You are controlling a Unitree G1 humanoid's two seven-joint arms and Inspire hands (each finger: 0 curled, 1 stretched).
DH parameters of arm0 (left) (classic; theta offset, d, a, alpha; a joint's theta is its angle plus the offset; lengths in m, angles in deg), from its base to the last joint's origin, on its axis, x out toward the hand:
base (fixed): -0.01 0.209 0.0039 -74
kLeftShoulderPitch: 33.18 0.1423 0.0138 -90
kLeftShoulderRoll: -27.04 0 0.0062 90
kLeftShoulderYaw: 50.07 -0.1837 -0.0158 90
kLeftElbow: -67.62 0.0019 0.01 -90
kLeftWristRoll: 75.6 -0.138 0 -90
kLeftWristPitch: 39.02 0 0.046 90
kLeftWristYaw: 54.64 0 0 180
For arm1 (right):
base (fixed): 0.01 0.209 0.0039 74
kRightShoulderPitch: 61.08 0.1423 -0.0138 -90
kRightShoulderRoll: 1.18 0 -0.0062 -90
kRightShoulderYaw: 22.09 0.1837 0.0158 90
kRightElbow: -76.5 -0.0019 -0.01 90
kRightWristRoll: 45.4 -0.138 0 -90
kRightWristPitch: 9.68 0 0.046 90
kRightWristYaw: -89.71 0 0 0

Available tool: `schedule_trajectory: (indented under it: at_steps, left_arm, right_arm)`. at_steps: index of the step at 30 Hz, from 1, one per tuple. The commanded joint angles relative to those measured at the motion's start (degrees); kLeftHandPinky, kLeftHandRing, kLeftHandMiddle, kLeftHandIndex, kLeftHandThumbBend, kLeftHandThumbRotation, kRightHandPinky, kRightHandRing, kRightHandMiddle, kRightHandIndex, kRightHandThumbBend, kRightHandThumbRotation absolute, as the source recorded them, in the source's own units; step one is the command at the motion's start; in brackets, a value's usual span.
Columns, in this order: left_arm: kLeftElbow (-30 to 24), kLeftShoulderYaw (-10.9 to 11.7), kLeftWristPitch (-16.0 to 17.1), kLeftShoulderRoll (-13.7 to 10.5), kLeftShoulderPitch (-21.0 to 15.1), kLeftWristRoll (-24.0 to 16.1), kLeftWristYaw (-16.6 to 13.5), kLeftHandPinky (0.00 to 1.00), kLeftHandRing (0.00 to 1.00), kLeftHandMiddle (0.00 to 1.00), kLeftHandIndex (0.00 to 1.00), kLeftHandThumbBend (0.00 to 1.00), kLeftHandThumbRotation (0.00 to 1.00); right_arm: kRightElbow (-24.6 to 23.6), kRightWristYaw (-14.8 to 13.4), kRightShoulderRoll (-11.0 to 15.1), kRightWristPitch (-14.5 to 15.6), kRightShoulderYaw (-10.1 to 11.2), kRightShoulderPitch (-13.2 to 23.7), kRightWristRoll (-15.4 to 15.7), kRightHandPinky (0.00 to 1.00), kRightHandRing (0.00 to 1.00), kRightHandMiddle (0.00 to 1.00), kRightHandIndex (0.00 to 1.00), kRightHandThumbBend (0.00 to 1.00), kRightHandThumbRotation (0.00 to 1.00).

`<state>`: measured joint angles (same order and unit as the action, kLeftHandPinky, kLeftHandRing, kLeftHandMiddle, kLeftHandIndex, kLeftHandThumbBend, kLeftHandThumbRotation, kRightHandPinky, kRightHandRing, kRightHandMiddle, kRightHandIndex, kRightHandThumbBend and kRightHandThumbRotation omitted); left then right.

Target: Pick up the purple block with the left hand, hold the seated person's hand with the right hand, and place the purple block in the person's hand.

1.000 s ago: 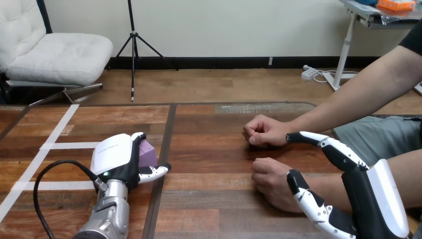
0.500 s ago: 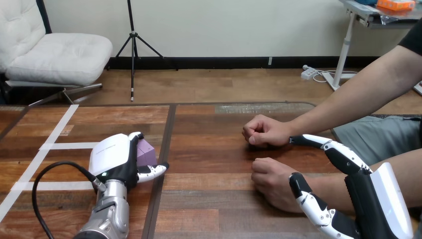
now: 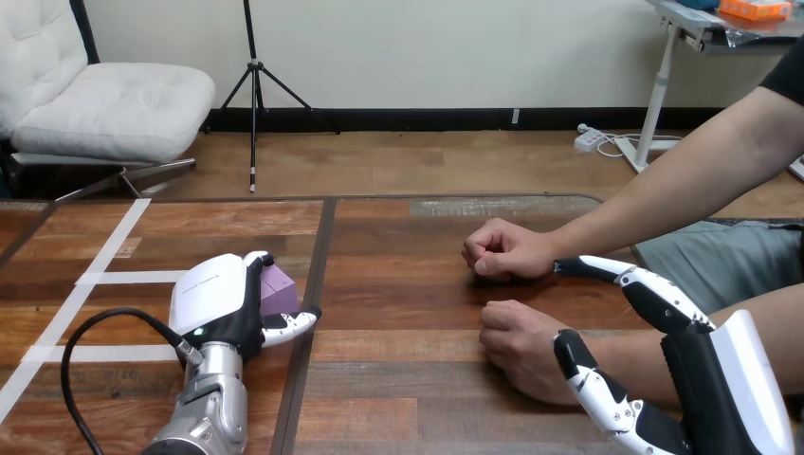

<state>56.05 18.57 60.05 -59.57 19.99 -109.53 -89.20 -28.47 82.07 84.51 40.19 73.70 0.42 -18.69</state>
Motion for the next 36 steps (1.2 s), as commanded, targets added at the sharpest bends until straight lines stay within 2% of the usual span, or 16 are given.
schedule_trajectory:
  at_steps: [1, 11, 20, 36]
  left_arm:
    - [-0.6, 0.6, 1.2, 0.1, -3.4, 0.2, -1.7, 0.69, 0.76, 0.80, 0.80, 0.63, 0.41]
    - [-0.7, 0.4, 1.6, -0.3, -3.3, 0.1, -1.9, 0.68, 0.74, 0.78, 0.79, 0.60, 0.36]
    - [-0.7, 0.4, 2.4, -0.5, -2.8, 0.0, -3.8, 0.64, 0.70, 0.74, 0.77, 0.58, 0.28]
    - [-0.6, 3.2, 5.8, -0.3, -1.5, 2.8, -5.1, 0.58, 0.64, 0.68, 0.73, 0.61, 0.08]
  right_arm:
    - [-2.8, 0.0, 0.6, 0.2, 1.1, 1.0, -0.7, 0.82, 0.79, 0.77, 0.74, 0.41, 0.55]
    - [-3.0, 0.0, 0.5, 0.3, 1.1, 0.4, -0.6, 0.82, 0.79, 0.76, 0.74, 0.41, 0.55]
    - [-3.3, 0.1, 0.5, 0.3, 1.1, 0.0, -0.6, 0.82, 0.79, 0.76, 0.74, 0.41, 0.55]
    - [-3.8, 0.1, 0.4, 0.0, 1.4, -0.8, -0.4, 0.82, 0.79, 0.77, 0.74, 0.41, 0.55]
